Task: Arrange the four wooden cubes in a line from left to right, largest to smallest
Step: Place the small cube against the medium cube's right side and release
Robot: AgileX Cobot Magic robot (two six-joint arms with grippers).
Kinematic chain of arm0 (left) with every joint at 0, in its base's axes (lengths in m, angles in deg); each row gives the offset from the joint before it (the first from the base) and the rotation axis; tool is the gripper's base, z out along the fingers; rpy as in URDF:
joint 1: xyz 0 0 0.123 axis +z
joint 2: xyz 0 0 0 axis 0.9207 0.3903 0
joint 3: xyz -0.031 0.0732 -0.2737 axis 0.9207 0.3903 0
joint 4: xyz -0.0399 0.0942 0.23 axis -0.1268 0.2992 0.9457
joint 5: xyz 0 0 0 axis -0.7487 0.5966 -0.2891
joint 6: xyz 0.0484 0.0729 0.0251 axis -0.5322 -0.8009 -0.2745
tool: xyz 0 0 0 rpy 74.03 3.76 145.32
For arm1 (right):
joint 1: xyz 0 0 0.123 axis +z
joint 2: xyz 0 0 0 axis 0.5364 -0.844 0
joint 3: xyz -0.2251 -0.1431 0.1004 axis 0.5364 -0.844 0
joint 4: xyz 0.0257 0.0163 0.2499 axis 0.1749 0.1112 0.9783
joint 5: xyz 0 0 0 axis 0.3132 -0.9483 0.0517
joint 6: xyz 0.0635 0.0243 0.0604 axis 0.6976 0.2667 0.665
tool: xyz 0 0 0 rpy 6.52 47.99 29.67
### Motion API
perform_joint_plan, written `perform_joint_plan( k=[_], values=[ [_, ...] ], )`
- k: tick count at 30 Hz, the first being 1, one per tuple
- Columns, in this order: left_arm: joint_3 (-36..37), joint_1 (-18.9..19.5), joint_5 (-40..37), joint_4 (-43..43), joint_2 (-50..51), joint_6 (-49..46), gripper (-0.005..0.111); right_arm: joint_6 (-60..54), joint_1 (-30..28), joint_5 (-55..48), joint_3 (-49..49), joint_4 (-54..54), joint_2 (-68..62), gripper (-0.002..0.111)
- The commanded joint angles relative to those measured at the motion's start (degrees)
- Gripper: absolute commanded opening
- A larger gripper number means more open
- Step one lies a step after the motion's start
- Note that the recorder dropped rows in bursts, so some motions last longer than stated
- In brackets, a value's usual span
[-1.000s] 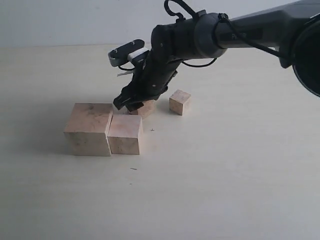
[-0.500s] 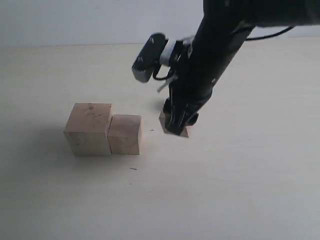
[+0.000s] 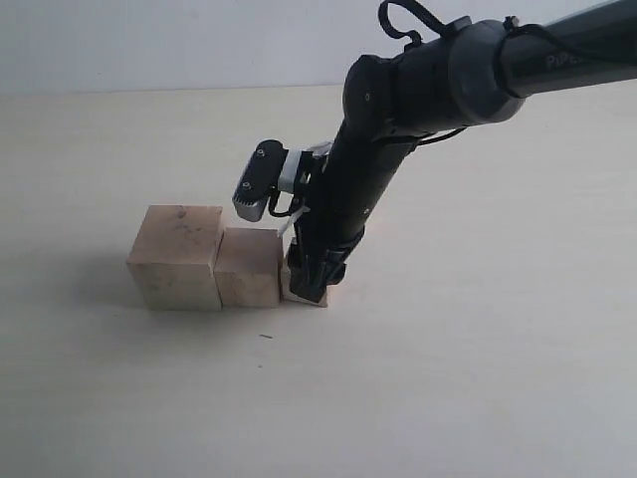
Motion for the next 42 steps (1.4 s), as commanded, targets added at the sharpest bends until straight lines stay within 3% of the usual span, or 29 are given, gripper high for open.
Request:
perform_joint_plan(
  k=[1,13,39,42],
  values=[
    [0.0,0.1,0.2,-0.1,-0.4,0.1,0.0,-6.5,0.1,-0.9,2.1,2.5,-2.1,0.0],
    [0.0,0.1,0.2,-0.1,-0.4,0.1,0.0,-16.9,0.1,0.2,2.8,4.6,-3.8,0.0],
    [0.0,0.1,0.2,-0.1,-0.4,0.1,0.0,-13.2,0.1,1.4,2.8,10.0,-3.9,0.0],
    [0.0,0.1,0.2,-0.1,-0.4,0.1,0.0,-13.4,0.1,1.9,2.8,10.0,-3.9,0.005]
  ],
)
